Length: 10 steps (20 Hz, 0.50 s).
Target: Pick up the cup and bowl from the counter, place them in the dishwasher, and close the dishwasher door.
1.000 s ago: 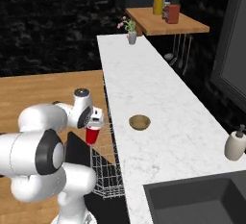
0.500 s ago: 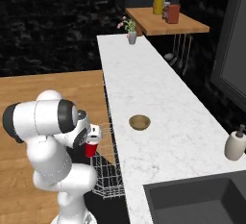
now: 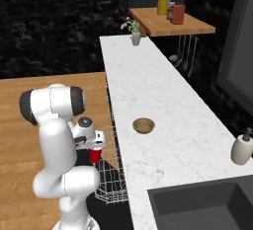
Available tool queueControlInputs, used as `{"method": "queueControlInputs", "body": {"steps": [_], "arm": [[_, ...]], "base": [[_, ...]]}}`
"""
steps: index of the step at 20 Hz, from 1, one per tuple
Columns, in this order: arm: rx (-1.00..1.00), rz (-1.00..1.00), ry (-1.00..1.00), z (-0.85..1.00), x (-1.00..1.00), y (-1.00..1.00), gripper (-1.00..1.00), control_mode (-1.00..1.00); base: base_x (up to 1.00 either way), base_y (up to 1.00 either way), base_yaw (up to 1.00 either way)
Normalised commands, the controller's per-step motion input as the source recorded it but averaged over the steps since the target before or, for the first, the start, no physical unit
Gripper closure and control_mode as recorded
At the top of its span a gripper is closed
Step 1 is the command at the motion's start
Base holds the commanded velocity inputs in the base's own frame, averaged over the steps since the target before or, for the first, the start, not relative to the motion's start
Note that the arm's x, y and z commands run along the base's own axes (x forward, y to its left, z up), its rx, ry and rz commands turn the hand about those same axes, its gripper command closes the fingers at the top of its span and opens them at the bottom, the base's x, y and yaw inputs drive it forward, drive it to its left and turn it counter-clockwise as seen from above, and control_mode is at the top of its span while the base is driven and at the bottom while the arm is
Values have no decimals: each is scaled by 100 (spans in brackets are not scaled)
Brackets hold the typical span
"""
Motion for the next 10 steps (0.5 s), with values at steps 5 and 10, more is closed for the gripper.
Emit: {"method": "queueControlInputs", "body": {"steps": [5, 10], "arm": [[1, -25, -3, -24, 1, 1, 100, -100], [10, -46, 0, -28, 0, 0, 100, -100]], "base": [[0, 0, 0], [0, 0, 0]]}}
